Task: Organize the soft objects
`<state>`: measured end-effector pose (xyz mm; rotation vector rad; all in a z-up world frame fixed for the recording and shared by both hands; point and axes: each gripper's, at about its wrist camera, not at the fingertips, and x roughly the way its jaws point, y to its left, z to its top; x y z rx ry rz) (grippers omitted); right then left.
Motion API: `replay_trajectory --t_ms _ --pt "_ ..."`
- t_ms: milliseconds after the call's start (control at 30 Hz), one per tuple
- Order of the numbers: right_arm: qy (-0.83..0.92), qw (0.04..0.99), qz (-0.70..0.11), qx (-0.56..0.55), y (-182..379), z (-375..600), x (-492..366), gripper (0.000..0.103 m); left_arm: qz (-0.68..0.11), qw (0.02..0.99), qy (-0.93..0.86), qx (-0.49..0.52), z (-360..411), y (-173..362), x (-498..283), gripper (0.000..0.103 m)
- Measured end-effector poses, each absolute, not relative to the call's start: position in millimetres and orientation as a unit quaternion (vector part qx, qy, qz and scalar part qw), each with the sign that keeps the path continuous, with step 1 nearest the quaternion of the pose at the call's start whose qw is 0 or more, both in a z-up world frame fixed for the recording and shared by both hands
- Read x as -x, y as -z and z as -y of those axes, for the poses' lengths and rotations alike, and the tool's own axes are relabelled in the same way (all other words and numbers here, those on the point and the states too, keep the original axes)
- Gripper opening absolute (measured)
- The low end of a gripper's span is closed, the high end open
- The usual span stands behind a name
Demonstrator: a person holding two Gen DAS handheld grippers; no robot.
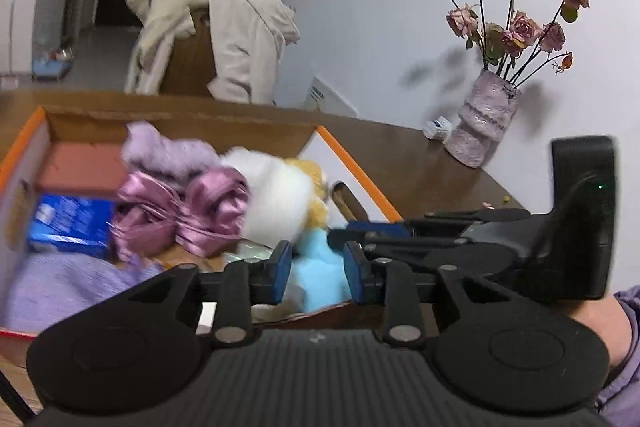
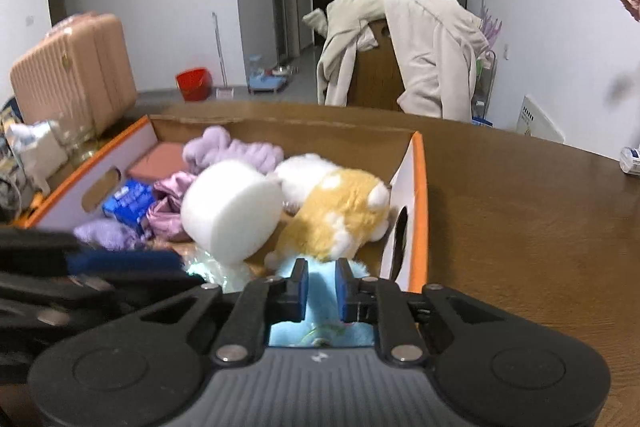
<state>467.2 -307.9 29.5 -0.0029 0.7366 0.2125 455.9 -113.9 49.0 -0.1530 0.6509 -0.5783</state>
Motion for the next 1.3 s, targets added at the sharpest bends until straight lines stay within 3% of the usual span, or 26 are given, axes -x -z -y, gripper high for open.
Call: replay_trajectory --t_ms 300,367,467,600,700,833,967,1133,1300 --pt "-0.103 0.948 -0.302 0.003 -101 316 -419 0.017 -0.262 0.943 0.195 0.058 54 -115 -425 0.030" --pt "-0.099 0.953 -0.285 0.005 -120 319 -404 0.021 -0.248 0.950 0.182 0.056 41 -129 -415 0.033" --pt "-0.092 0.959 -0.267 0.003 -140 326 -379 0.024 -0.233 0.957 0.165 0.054 24 -145 -396 0.045" --pt "-0.088 0.963 -0.256 -0.001 -154 328 -355 0.030 -0.229 0.960 0.151 0.051 11 -153 -374 0.049" --pt "-0.089 0.965 -0.247 -0.002 -157 325 -333 0.033 -0.223 0.965 0.133 0.038 7 -154 -356 0.053" --pt "-0.090 0.974 -0.210 -0.009 -157 319 -292 0.051 -0.203 0.973 0.109 0.021 3 -148 -324 0.070" --pt "-0.091 0.981 -0.171 -0.018 -148 312 -247 0.063 -0.179 0.979 0.100 0.017 0 -137 -284 0.080" --pt "-0.087 0.986 -0.144 -0.019 -130 302 -195 0.068 -0.147 0.984 0.100 0.015 0 -124 -227 0.094" --pt "-0.094 0.988 -0.123 -0.013 -114 288 -145 0.077 -0.138 0.984 0.110 0.012 1 -108 -180 0.099"
